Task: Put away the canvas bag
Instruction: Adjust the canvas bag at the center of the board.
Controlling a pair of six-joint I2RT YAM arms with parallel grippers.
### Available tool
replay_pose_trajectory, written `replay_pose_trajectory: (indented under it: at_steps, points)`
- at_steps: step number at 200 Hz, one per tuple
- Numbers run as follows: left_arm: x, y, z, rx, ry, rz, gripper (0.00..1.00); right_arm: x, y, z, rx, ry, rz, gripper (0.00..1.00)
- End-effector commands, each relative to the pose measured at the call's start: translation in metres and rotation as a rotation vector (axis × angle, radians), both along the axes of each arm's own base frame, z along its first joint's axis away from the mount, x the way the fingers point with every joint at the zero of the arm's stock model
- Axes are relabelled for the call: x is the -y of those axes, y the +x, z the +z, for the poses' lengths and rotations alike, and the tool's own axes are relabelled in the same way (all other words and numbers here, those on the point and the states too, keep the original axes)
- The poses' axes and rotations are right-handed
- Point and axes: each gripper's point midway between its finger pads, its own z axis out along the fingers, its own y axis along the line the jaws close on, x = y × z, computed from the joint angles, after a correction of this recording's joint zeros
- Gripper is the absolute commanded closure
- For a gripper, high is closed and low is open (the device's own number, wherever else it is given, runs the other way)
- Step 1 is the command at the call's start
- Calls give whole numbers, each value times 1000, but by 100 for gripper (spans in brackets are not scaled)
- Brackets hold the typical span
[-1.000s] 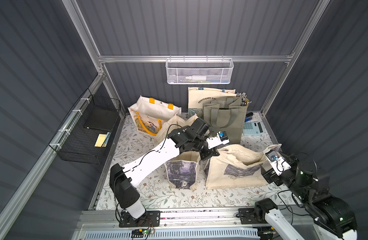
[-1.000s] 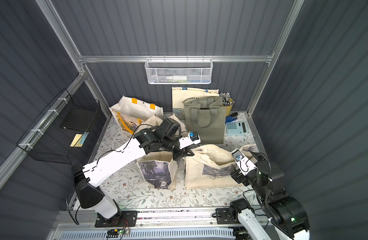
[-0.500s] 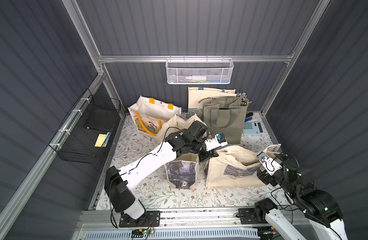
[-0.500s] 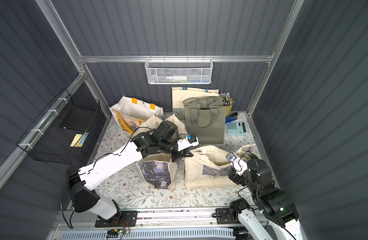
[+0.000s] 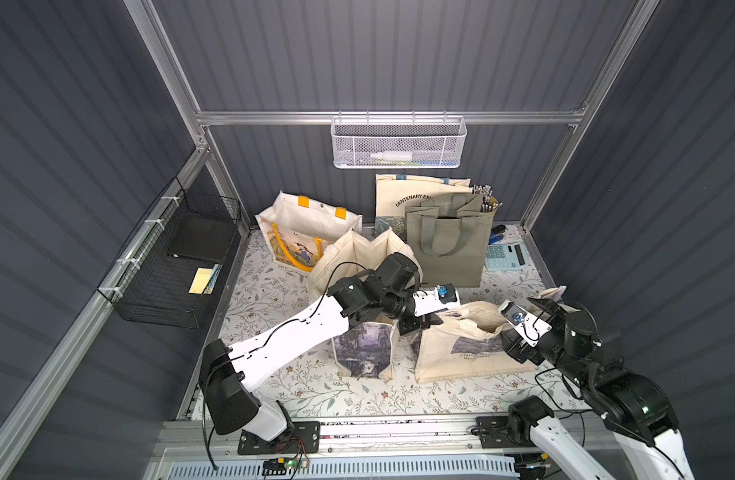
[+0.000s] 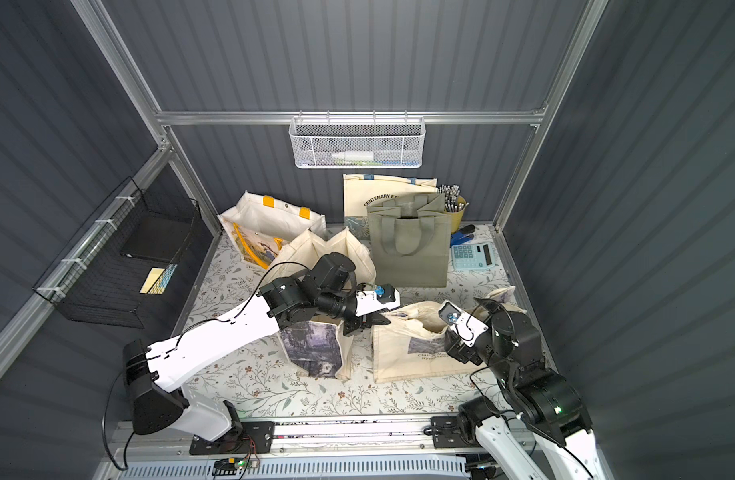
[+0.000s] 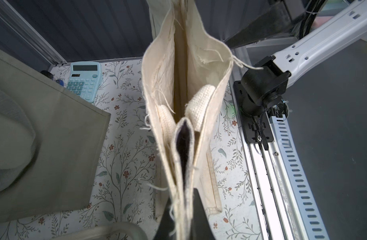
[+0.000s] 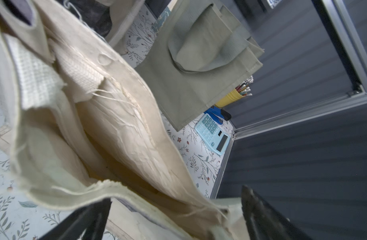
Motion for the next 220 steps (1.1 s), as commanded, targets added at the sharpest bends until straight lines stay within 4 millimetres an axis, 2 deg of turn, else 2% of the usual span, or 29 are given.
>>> replay_pose_trajectory:
  at_steps: [1, 28, 57, 77, 103, 131, 150, 169, 220]
  points:
    - [10, -3, 29, 89, -81, -40, 100, -18, -2, -3, -39, 10, 102, 2]
    - [11, -7, 32, 125, -84, -54, 100, -7, 8, 4, 39, -17, 39, 1]
    - [9, -21, 22, 207, -52, -119, 100, 0, 20, 10, 93, -31, -16, 2]
    - [7, -30, 20, 247, -38, -166, 100, 0, 21, 17, 115, -32, -13, 2]
    - [7, -44, 23, 319, -54, -235, 100, -4, 15, 5, 35, -47, 17, 2]
    - [0, -46, 21, 388, -43, -246, 100, -9, 11, -8, -22, -39, 43, 4]
    - [-4, -48, 17, 411, -26, -262, 100, -10, 6, -21, -94, -51, 55, 9]
    - [-4, -48, 21, 432, -42, -270, 100, -10, 1, -26, -126, -51, 60, 18]
    - [-1, -48, 21, 450, -48, -288, 100, -5, -3, -18, -95, -54, 45, 48]
